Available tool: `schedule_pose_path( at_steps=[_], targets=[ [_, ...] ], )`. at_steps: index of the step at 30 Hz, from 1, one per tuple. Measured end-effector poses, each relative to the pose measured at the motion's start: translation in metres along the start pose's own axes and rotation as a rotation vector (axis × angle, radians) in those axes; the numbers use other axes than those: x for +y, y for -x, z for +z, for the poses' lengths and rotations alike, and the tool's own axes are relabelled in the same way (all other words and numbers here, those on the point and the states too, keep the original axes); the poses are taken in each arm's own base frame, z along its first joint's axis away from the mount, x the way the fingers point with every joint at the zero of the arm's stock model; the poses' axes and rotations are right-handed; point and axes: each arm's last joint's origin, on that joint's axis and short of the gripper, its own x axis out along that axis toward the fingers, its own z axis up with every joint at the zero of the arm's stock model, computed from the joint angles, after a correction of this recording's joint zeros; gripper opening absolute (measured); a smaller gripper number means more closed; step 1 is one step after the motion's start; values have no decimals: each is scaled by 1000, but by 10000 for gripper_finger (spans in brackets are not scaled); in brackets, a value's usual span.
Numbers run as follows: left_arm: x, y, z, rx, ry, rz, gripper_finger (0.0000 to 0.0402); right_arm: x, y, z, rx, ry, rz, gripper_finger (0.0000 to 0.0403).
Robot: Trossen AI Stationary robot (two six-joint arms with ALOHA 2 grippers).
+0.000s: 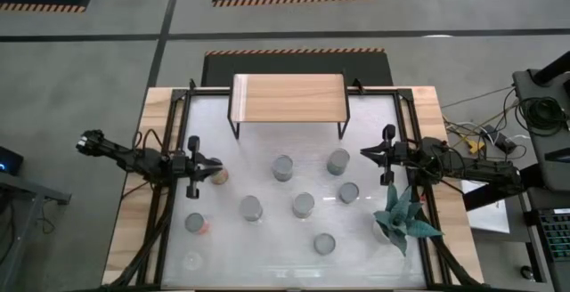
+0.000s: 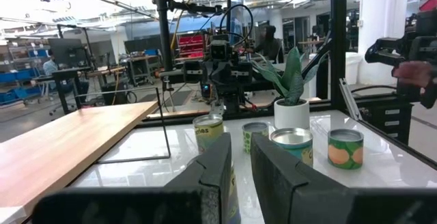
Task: Pick and place cans onto a shelf
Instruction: Put the top large canned peas on the shelf
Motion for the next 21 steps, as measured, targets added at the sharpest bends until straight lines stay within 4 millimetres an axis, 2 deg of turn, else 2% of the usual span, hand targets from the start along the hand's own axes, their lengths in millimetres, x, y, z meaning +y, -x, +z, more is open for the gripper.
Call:
schedule_pose_path(
  at_steps=[4,9,16,21],
  targets=[
    [3,1,15,-145,123,17,39,-1,0,4,-38,94,-17,18],
    [6,4,28,-288,298,16,39,-2,1,15,-122,-162,-4,18],
    [8,7,37,-380,443,0,39,-7,3,54,-180,-273,16,18],
    [10,10,43,-450,469,-3,39,-9,-8,83,-163,-255,43,18]
  ],
)
